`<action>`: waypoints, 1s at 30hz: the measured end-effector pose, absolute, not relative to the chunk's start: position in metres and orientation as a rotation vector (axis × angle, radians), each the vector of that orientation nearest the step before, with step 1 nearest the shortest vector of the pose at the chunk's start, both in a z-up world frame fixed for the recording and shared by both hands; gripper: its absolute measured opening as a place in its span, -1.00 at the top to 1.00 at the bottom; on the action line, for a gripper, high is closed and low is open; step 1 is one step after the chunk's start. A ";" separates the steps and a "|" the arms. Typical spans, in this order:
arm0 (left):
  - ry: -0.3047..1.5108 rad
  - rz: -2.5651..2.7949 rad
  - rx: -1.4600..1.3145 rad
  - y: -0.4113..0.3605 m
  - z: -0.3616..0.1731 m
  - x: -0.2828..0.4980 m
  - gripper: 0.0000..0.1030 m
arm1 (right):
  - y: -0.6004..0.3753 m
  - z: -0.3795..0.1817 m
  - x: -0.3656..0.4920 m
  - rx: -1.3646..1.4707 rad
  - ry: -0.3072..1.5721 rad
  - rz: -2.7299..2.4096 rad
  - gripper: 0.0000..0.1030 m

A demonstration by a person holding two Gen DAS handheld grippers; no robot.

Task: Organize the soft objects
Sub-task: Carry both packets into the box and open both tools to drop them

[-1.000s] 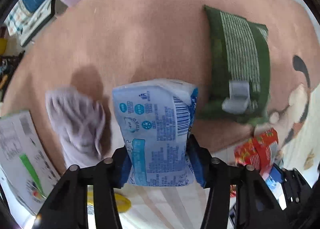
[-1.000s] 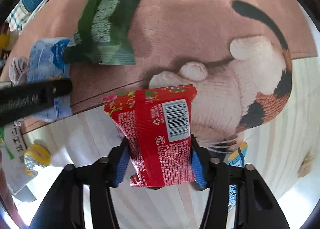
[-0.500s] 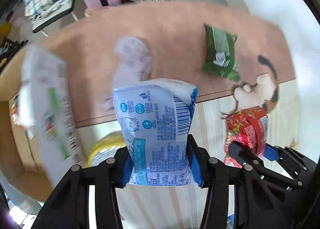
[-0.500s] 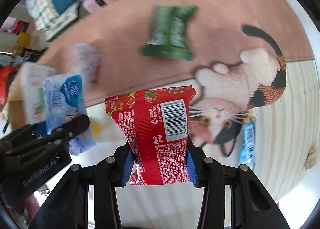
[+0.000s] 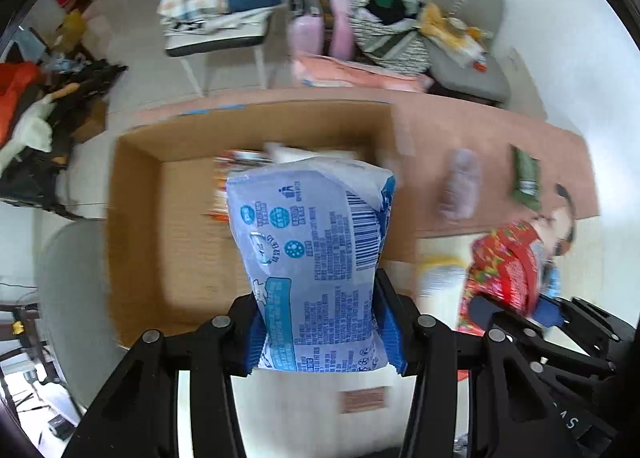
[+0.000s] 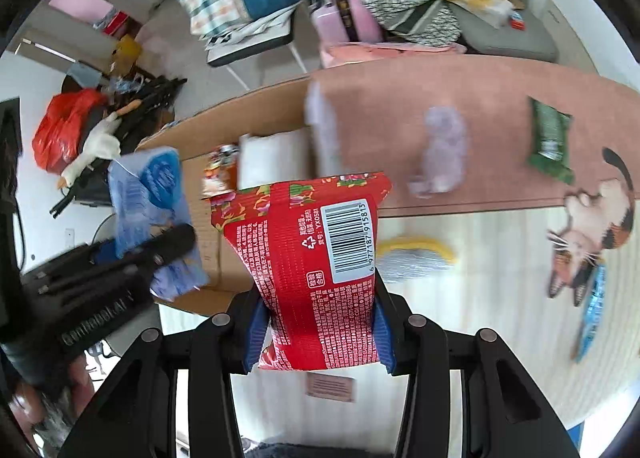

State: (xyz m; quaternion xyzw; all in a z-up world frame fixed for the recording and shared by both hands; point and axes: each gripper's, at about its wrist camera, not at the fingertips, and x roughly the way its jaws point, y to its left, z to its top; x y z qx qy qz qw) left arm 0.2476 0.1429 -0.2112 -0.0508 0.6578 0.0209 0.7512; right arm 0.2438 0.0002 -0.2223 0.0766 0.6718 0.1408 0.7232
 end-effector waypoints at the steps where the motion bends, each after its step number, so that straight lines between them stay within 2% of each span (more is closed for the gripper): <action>1: 1.442 0.066 -0.102 0.158 -0.216 0.251 0.14 | 0.012 -0.225 0.244 0.165 1.488 0.303 0.09; 8: 1.527 0.105 -0.062 0.220 -0.268 0.288 0.13 | 0.076 -0.283 0.253 0.111 1.581 0.217 0.09; 15: 1.602 0.128 -0.030 0.251 -0.318 0.320 0.13 | 0.087 -0.341 0.262 0.096 1.666 0.174 0.09; 23: 1.662 0.121 -0.018 0.265 -0.355 0.343 0.13 | 0.098 -0.372 0.265 0.084 1.726 0.155 0.09; 29: 1.699 0.084 -0.067 0.269 -0.368 0.346 0.05 | 0.101 -0.390 0.269 0.095 1.775 0.139 0.05; 30: 1.702 0.080 -0.082 0.270 -0.366 0.346 0.01 | 0.102 -0.390 0.270 0.092 1.784 0.137 -0.05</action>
